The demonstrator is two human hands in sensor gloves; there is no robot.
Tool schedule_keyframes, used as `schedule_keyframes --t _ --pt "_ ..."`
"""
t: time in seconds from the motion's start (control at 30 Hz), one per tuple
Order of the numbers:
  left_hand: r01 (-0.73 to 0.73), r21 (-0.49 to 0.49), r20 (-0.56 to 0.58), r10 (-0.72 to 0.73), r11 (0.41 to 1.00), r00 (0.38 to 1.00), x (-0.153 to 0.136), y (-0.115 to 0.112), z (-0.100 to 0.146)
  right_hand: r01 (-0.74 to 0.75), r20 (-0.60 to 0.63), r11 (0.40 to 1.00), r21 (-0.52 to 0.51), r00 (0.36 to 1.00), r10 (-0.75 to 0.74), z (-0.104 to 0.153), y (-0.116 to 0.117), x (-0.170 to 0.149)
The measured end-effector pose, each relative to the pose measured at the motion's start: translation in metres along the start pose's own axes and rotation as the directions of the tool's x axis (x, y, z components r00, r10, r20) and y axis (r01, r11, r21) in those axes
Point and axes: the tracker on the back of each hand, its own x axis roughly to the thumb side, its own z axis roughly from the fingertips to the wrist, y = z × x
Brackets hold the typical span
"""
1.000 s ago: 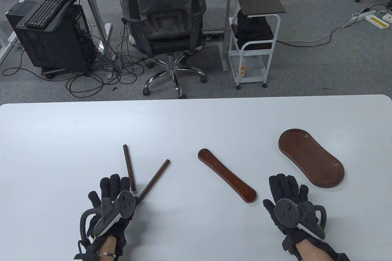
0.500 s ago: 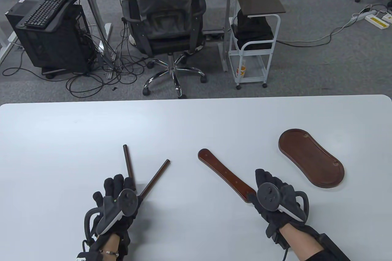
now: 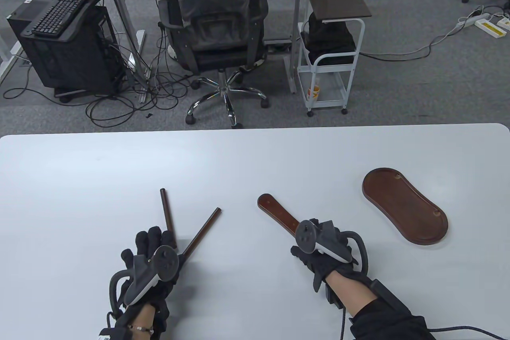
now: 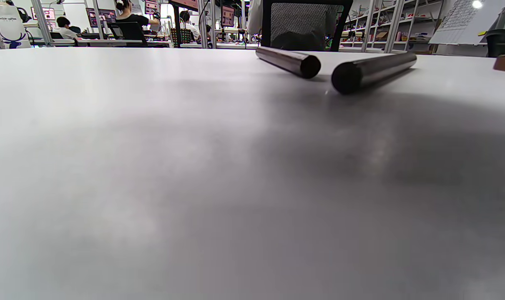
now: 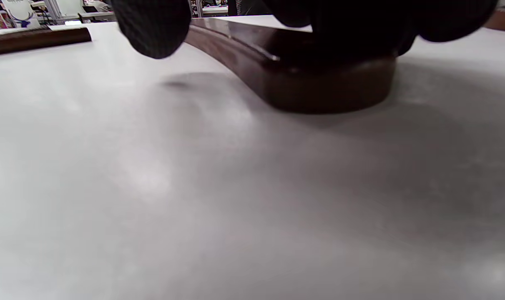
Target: Fit key rack parts together into a complete key rack
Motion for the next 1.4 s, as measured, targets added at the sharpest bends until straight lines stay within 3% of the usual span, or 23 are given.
schedule_keyframes --t 0.2,0.47,0.83,1.13,1.23,1.4 --pt "-0.008 -0.013 0.006 0.008 1.000 1.000 0.001 -0.001 -0.001 -0.049 -0.009 0.996 -0.075 0.999 0.048 0.002 0.006 0.003" --pt "-0.006 -0.019 0.008 0.007 1.000 1.000 0.002 -0.001 -0.001 -0.029 -0.015 0.998 -0.050 0.999 0.029 0.003 0.006 0.001" --pt "-0.006 -0.031 0.014 0.006 0.999 1.000 0.002 -0.003 -0.001 0.134 -0.015 0.981 -0.138 0.990 -0.137 0.029 0.004 -0.028" --pt "0.001 -0.037 0.006 0.000 0.999 1.000 0.001 -0.003 0.000 0.427 0.018 0.874 -0.230 0.900 -0.435 0.076 -0.014 -0.077" --pt "-0.002 -0.036 -0.001 0.002 0.999 1.000 -0.001 -0.003 0.000 0.514 0.017 0.819 -0.253 0.849 -0.528 0.090 -0.017 -0.088" --pt "0.001 -0.039 -0.011 -0.001 0.999 1.000 -0.003 -0.003 0.000 0.691 -0.007 0.687 -0.226 0.704 -0.711 0.098 -0.011 -0.102"
